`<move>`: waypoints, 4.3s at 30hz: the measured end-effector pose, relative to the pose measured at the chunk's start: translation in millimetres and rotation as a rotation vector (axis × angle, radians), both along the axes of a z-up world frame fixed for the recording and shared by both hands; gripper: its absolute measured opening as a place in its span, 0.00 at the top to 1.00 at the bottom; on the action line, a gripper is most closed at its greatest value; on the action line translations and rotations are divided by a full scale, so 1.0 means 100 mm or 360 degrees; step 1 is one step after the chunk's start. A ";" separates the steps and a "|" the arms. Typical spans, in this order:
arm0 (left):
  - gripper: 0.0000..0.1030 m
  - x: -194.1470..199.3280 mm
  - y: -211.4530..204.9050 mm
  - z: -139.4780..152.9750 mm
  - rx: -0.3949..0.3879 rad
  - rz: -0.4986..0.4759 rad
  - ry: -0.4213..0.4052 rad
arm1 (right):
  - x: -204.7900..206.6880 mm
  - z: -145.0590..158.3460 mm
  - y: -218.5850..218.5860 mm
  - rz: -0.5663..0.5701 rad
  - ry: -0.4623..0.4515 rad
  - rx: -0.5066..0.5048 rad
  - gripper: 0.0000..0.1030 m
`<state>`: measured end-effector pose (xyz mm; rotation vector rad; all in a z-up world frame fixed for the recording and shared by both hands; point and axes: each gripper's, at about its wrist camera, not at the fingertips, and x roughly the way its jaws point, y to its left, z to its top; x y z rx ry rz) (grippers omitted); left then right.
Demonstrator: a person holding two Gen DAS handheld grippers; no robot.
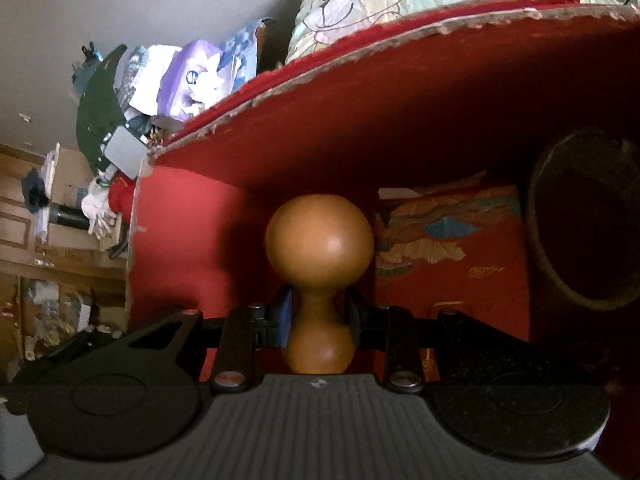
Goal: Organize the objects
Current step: 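Lower the gourd beside the tissue box inside the red box, then open the right gripper to release the gourd, then raise the right gripper out of the red box toward the baby shoe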
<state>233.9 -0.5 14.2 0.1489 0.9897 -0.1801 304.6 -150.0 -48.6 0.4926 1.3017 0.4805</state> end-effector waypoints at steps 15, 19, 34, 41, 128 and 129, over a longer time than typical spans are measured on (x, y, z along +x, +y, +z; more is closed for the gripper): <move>0.45 0.08 -0.08 -0.13 0.0096 -0.0012 0.0003 | -0.02 -0.06 -0.07 -0.0063 0.0101 0.0061 0.68; 0.40 0.08 -0.14 -0.16 0.0152 -0.0029 -0.0009 | -0.04 -0.05 -0.10 -0.0093 0.0085 0.0099 0.68; 0.37 0.14 -0.19 -0.20 0.0182 -0.0018 -0.0018 | -0.12 0.06 -0.14 -0.0167 -0.0092 0.0071 0.68; 0.39 0.16 -0.26 -0.19 0.0195 -0.0026 -0.0020 | -0.17 0.13 -0.18 -0.0216 -0.0169 0.0036 0.68; 0.31 0.11 -0.31 0.08 0.0288 0.0351 -0.0215 | -0.36 0.40 -0.25 -0.0093 -0.0645 -0.0530 0.68; 0.31 0.06 -0.33 0.14 0.0294 0.0356 -0.0235 | -0.37 0.42 -0.28 -0.0094 -0.0651 -0.0488 0.68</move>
